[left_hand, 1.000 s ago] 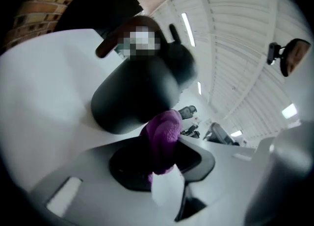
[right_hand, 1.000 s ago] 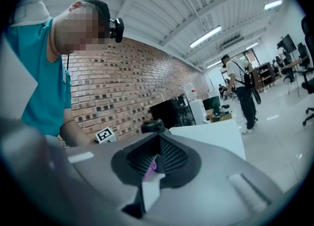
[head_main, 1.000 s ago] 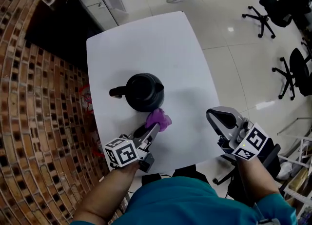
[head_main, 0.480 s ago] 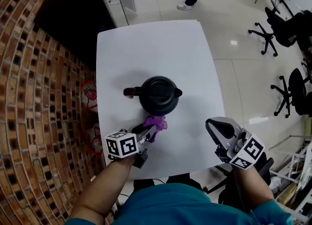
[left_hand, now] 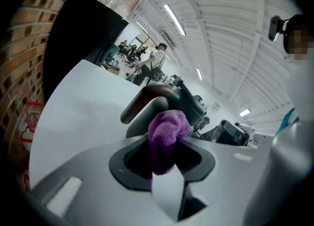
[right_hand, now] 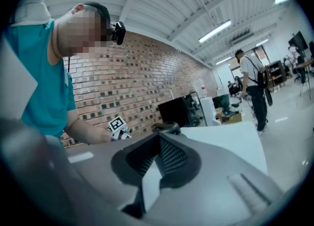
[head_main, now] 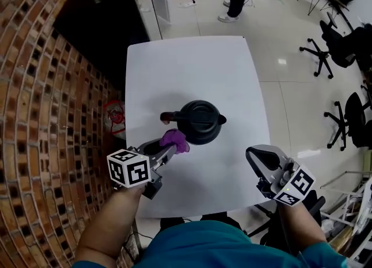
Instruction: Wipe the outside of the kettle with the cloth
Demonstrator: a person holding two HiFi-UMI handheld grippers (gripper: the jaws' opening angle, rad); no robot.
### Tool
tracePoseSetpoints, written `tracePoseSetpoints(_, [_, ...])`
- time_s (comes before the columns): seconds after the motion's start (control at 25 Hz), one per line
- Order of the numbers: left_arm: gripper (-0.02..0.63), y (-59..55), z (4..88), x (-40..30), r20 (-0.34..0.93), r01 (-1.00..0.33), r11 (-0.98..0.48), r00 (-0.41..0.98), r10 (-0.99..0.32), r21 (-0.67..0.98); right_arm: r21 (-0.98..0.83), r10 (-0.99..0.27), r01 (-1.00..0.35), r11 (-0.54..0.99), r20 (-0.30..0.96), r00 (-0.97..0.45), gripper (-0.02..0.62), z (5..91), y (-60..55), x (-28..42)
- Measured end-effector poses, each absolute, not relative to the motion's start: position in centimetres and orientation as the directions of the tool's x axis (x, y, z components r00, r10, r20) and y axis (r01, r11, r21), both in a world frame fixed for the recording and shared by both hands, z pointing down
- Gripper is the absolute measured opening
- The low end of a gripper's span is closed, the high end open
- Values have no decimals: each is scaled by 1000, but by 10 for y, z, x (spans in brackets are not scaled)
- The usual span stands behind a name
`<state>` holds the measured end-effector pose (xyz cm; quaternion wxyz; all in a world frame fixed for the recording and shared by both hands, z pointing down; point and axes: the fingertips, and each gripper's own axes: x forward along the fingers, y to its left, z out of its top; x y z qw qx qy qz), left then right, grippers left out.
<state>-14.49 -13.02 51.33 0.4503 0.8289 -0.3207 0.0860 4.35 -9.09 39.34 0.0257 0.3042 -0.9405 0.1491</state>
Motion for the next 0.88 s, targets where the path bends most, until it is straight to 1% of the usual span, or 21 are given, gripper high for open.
tracePoseSetpoints(0.12, [118, -138, 537, -141, 449, -613, -369, 777, -442, 698, -262, -555, -575, 775, 154, -817, 3, 397, -90, 40])
tracePoseSetpoints(0.24, [118, -136, 572, -145, 518, -649, -341, 755, -403, 680, -264, -553, -580, 771, 175, -814, 3, 402, -88, 41])
tracePoseSetpoints(0.36, [118, -133, 572, -161, 531, -663, -361, 745, -404, 655, -263, -558, -587, 766, 183, -809, 3, 401, -89, 41])
tracePoseSetpoints(0.44, [118, -140, 543, -180, 506, -675, -467, 738, -448, 571, -256, -558, -588, 767, 185, -809, 3, 397, -92, 42])
tracePoseSetpoints(0.52, [118, -154, 498, -197, 461, -664, -634, 741, -488, 396, -247, -557, -586, 771, 183, -810, 3, 391, -95, 42])
tracePoseSetpoints(0.6, [118, -168, 463, -203, 440, -610, -760, 759, -480, 224, -238, -557, -586, 775, 183, -810, 3, 386, -97, 42])
tracePoseSetpoints(0.68, [118, -178, 460, -201, 472, -542, -835, 763, -442, 95, -231, -556, -587, 776, 188, -809, 3, 383, -98, 41])
tracePoseSetpoints(0.76, [118, -186, 477, -197, 516, -498, -866, 755, -405, 48, -227, -557, -590, 774, 196, -807, 3, 383, -99, 41])
tracePoseSetpoints(0.88, [118, -194, 505, -197, 556, -511, -853, 742, -375, 107, -229, -560, -596, 770, 206, -802, 3, 386, -101, 40])
